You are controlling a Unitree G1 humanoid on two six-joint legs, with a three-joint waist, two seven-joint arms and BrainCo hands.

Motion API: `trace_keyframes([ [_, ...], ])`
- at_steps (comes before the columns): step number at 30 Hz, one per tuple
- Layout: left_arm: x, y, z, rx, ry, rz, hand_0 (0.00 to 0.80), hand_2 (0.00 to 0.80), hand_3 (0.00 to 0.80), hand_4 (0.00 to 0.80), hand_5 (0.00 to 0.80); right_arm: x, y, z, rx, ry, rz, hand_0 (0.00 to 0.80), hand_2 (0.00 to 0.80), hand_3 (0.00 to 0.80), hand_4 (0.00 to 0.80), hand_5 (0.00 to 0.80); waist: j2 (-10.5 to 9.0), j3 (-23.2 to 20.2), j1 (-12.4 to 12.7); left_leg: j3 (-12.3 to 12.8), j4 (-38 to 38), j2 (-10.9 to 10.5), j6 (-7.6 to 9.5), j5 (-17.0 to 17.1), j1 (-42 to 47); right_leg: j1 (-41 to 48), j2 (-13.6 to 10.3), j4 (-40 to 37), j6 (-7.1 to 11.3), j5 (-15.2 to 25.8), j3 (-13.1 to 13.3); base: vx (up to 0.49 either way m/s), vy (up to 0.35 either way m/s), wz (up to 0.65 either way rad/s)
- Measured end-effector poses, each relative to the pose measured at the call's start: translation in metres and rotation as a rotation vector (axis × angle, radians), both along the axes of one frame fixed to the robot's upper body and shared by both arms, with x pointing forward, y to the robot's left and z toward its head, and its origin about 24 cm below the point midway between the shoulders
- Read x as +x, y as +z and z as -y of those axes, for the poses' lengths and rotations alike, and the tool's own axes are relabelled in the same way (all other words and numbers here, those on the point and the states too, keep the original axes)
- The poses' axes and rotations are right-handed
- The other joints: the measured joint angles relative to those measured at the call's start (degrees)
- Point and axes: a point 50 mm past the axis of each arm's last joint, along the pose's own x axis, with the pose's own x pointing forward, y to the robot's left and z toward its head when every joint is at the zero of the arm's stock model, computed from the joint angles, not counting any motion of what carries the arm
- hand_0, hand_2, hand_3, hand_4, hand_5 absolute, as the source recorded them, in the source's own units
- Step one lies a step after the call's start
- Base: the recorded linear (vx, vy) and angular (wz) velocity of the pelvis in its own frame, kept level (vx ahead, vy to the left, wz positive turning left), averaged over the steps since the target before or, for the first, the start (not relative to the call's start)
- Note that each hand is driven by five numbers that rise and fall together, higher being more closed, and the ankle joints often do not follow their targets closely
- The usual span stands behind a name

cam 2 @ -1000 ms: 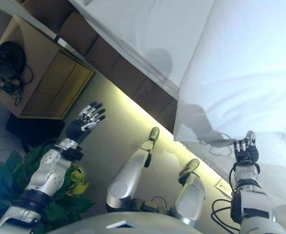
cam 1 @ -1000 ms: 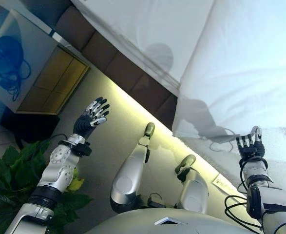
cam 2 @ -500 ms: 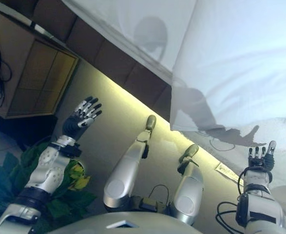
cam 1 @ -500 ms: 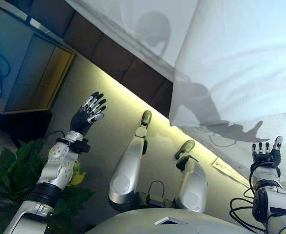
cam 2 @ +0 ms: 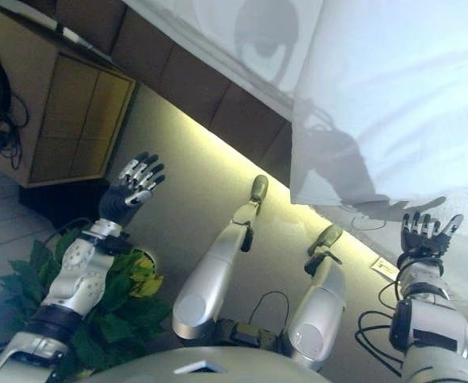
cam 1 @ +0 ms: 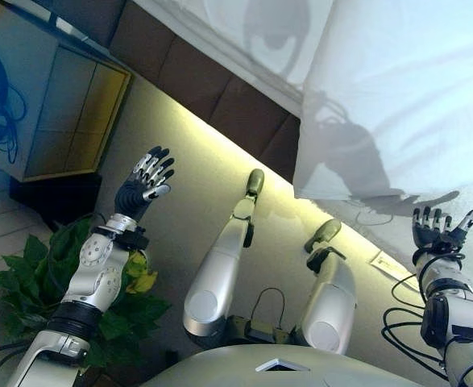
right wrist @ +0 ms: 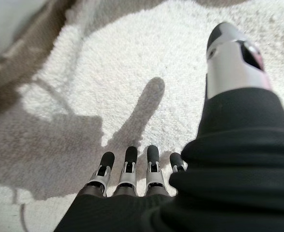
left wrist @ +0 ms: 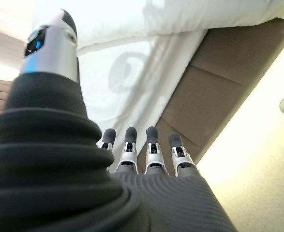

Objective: Make the bed neatly

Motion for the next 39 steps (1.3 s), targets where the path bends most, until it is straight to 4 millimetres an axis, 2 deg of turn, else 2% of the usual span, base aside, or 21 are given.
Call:
trace_keyframes([
  [9,0.000,0.000,0.000,-0.002,0.001,0.000,0.000,0.000,0.000,0.000,0.000,-0.004,-0.007,-0.006,0.045,-0.021,0.069,0.000,0.000,0.000,0.000,0.000,0.17,0.0,-0.2,0.4,0.0,0.1,0.16,0.1,-0.2,-0.6,0.0,0.2,-0.05,-0.1,0.5,0.015,-0.005,-0.02],
  [17,-0.001,-0.002,0.001,-0.020,0.014,0.006,0.000,0.000,0.000,0.000,0.000,-0.014,-0.030,-0.023,0.125,-0.013,0.017,0.000,0.000,0.000,0.000,0.000,0.50,0.0,-0.4,1.1,0.0,0.2,0.05,0.1,-0.3,-1.7,-0.2,1.0,-0.09,-0.1,1.6,0.013,0.041,-0.04],
  [24,-0.002,-0.005,0.005,-0.039,0.024,-0.005,0.000,0.000,0.000,0.000,0.000,-0.019,-0.039,-0.030,0.142,0.003,-0.027,0.000,0.000,0.000,0.000,0.000,1.00,-0.1,-0.6,1.5,0.0,0.3,0.20,0.6,-1.3,-3.4,0.1,1.7,-0.28,0.0,2.3,-0.011,0.012,-0.03],
  [28,-0.003,-0.006,0.007,-0.040,0.024,-0.008,0.000,0.000,0.000,0.000,0.000,-0.016,-0.034,-0.027,0.116,0.014,-0.024,0.000,0.000,0.000,0.000,0.000,1.08,-0.1,-0.6,1.5,0.0,0.5,-0.04,0.4,-1.8,-4.0,0.0,1.9,-0.42,-0.2,2.3,0.012,-0.014,0.00],
  [32,-0.003,-0.005,0.007,-0.039,0.026,-0.001,0.000,0.000,0.000,0.000,0.000,-0.010,-0.020,-0.015,0.061,0.009,-0.007,0.000,0.000,0.000,0.000,0.000,1.23,-0.1,-0.3,1.5,1.0,0.6,0.11,0.6,-4.5,-6.5,0.0,3.0,-0.61,-0.3,2.4,-0.030,-0.033,0.01],
  [36,-0.002,-0.001,0.010,-0.042,0.015,0.014,0.000,0.000,0.000,0.000,0.000,0.010,0.005,-0.005,0.002,0.013,0.045,0.000,0.000,0.000,0.000,0.000,1.30,0.0,-0.1,1.5,1.8,0.6,0.15,0.6,-6.4,-8.7,-0.1,3.9,-0.77,-0.4,2.7,-0.024,-0.021,-0.01],
  [39,-0.002,0.002,0.011,-0.046,0.009,0.033,0.000,0.000,0.000,0.000,0.000,0.017,0.012,-0.004,-0.007,0.009,0.061,0.000,0.000,0.000,0.000,0.000,1.32,0.0,-0.1,1.5,1.8,0.6,0.09,0.7,-7.3,-9.9,-0.1,4.8,-0.93,-0.5,2.9,-0.010,-0.010,0.00],
])
